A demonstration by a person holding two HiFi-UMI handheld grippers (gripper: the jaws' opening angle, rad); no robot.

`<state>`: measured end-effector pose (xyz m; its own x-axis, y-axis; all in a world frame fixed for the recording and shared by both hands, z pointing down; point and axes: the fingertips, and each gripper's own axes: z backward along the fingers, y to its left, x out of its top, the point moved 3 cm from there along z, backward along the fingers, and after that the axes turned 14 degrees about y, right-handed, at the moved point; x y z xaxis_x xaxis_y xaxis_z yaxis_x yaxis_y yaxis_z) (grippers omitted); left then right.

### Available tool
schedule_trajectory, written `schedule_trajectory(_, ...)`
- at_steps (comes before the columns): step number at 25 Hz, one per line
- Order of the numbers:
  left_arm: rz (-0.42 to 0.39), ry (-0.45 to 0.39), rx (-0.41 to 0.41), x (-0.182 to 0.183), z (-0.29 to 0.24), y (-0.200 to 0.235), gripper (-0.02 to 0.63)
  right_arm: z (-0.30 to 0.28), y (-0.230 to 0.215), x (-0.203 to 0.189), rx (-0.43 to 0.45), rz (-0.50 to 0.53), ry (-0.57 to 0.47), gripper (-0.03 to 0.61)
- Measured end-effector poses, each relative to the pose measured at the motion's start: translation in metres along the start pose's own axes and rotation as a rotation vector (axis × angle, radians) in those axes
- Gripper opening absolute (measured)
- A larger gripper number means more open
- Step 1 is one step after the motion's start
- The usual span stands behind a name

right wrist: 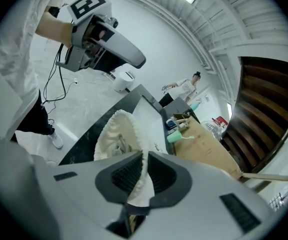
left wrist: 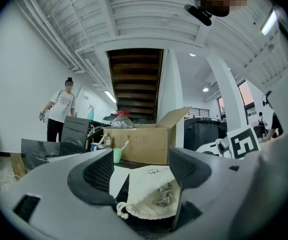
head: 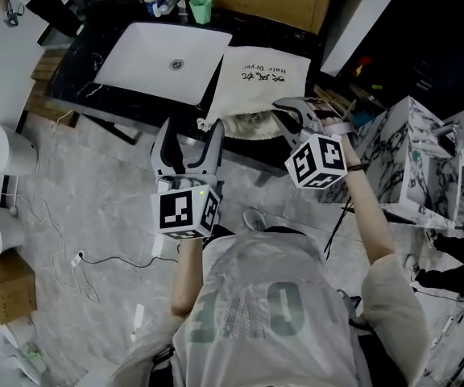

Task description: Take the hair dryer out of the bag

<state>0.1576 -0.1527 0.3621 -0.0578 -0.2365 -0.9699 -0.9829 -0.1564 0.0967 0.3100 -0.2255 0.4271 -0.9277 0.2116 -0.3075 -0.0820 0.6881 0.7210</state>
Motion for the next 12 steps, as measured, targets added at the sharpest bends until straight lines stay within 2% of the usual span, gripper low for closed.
schedule_trajectory(6,-0.004,-0.008,-0.039,0.006,-0.002,-0.013,0.322,0.009,-0.028,0.009,-0.044,-0.035,-0.028,0.052)
schedule_trajectory(12,-0.022,0.008,-0.174,0.009,-0.007,-0.056,0.322,0.015,-0.04,0.013,-0.062,-0.036,-0.041,0.052)
